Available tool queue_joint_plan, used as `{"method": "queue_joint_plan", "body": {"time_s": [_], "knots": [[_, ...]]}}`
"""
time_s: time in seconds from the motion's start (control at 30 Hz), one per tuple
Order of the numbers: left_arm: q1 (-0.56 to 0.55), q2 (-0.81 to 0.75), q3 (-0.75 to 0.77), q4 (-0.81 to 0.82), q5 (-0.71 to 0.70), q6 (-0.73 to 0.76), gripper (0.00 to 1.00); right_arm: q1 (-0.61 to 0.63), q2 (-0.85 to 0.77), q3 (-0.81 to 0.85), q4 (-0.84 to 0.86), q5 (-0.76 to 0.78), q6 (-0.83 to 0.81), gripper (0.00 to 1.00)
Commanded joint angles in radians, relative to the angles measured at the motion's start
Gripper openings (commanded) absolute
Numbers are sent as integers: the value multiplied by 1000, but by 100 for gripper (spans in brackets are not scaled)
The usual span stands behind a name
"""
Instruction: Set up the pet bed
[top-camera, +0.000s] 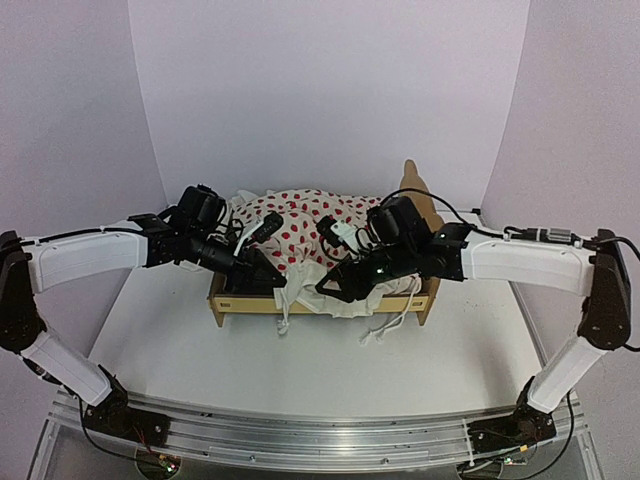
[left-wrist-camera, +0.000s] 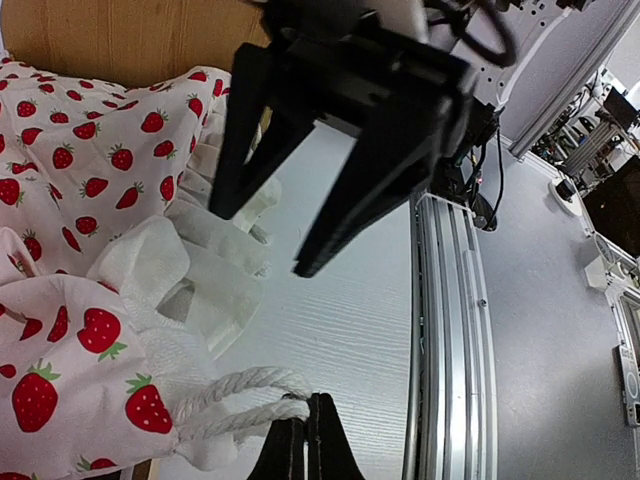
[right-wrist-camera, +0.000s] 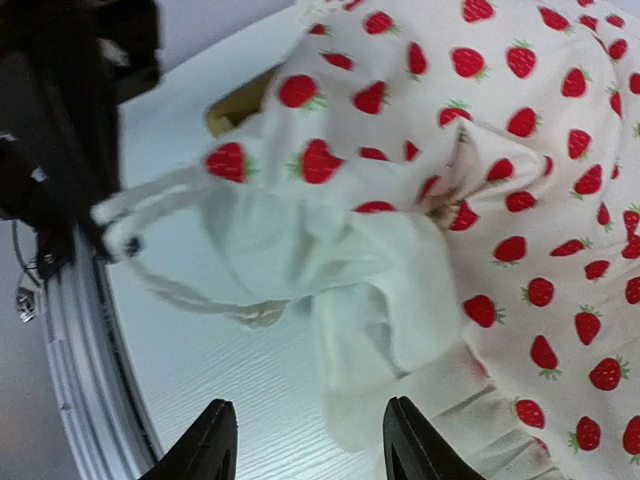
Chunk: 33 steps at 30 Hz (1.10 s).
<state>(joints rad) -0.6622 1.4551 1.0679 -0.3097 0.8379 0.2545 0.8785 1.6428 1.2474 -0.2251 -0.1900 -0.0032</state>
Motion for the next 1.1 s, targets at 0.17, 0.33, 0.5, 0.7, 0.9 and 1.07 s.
{"method": "queue_joint_plan", "body": {"time_s": [0.17,0.33,0.5,0.7,0.9,1.07], "knots": [[4,0,59,11,39,20,0,33,111,-34,491,-296,151,28],[4,-11,53,12,43,21,0,41,175,8,512,-320,152,25],[4,-11,50,15,46,17,0,41,175,3,521,-338,151,26],[9,-7,52,15,21,24,0,44,154,-30,543,-355,173,31],[9,-1,54,22,39,21,0,44,178,-26,607,-306,193,24],[9,-2,52,23,31,20,0,44,195,-21,632,-336,221,17]]}}
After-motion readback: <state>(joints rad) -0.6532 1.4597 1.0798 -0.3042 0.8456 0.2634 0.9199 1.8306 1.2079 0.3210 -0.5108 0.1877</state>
